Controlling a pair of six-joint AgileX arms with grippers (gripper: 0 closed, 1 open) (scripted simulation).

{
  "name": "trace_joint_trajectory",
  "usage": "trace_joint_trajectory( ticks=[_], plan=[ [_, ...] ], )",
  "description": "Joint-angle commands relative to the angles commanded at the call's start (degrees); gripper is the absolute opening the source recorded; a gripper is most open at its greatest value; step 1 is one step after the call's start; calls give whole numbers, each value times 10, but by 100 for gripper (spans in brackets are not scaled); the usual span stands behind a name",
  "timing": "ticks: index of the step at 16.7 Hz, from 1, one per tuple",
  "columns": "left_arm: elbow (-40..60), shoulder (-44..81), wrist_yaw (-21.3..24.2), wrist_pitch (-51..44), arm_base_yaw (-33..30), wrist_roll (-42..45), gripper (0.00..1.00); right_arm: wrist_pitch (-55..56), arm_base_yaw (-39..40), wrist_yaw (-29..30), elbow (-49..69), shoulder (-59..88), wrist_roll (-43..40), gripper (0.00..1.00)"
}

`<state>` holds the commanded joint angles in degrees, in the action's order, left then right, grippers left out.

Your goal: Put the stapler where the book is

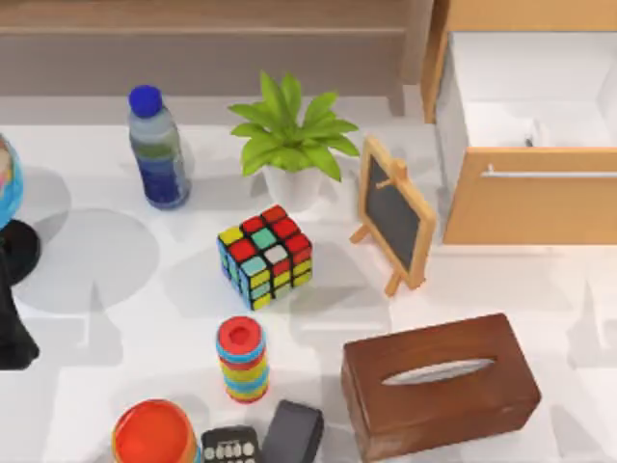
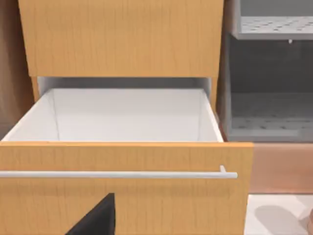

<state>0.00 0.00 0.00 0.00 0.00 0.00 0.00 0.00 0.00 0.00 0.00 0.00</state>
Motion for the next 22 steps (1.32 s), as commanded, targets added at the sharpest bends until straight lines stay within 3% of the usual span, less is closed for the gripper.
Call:
trace_joint_trajectory(
  ticks=[5, 9, 22],
  plan=[
    [0, 0, 0, 0, 0, 0, 100, -26, 2, 0, 35, 35, 3, 100],
    [0, 0, 0, 0, 0, 0, 100, -109, 11, 2, 162, 165, 13, 100],
    [0, 0, 0, 0, 0, 0, 100, -515, 57, 7, 898, 986, 59, 100]
  ],
)
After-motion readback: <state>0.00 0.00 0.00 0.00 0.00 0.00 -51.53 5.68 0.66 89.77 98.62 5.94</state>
